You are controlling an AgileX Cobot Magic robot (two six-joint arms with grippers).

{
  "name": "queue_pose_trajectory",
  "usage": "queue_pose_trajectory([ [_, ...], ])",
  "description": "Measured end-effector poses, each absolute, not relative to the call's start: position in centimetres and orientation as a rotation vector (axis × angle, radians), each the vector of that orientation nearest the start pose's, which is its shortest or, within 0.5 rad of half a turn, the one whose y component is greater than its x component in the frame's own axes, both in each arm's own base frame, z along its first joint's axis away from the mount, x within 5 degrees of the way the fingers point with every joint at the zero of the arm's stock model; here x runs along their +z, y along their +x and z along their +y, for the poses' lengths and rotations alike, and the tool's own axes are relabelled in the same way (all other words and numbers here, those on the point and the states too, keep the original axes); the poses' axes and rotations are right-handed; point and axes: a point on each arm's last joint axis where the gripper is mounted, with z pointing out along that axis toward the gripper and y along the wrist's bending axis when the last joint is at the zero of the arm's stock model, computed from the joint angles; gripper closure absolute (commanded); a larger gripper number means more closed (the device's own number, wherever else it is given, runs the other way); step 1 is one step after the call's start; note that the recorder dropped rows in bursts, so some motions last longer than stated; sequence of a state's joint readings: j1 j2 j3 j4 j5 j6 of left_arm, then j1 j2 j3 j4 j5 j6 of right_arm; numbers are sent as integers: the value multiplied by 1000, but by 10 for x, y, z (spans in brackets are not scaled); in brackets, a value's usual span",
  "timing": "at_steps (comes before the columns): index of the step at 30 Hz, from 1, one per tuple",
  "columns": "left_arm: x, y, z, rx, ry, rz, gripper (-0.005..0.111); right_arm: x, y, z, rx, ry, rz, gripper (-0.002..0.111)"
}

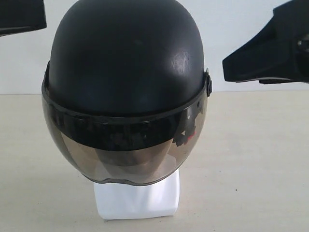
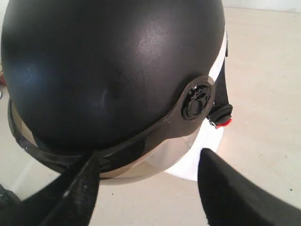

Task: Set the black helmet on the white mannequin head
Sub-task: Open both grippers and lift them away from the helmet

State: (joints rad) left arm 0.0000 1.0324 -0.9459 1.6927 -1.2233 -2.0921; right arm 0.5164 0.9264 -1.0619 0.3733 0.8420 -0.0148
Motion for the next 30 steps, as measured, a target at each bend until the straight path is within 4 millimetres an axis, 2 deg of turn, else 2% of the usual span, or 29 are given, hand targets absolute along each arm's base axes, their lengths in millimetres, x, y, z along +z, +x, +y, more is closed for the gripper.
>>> queue_pose_trajectory([
  [5,408,160,-85,-1265,657,1656,102,399,141,105,670,-472,2181,46],
  [10,420,139,-85,-1242,685,1587,102,403,133,97,619,-490,2155,46],
  [16,434,103,-85,-1179,742,1490,102,422,102,66,445,-505,1987,46],
  [21,435,80,-85,-1101,802,1469,102,430,74,37,276,-503,1893,46],
  [30,432,76,-85,-1056,827,1485,102,434,49,21,260,-483,1833,46],
])
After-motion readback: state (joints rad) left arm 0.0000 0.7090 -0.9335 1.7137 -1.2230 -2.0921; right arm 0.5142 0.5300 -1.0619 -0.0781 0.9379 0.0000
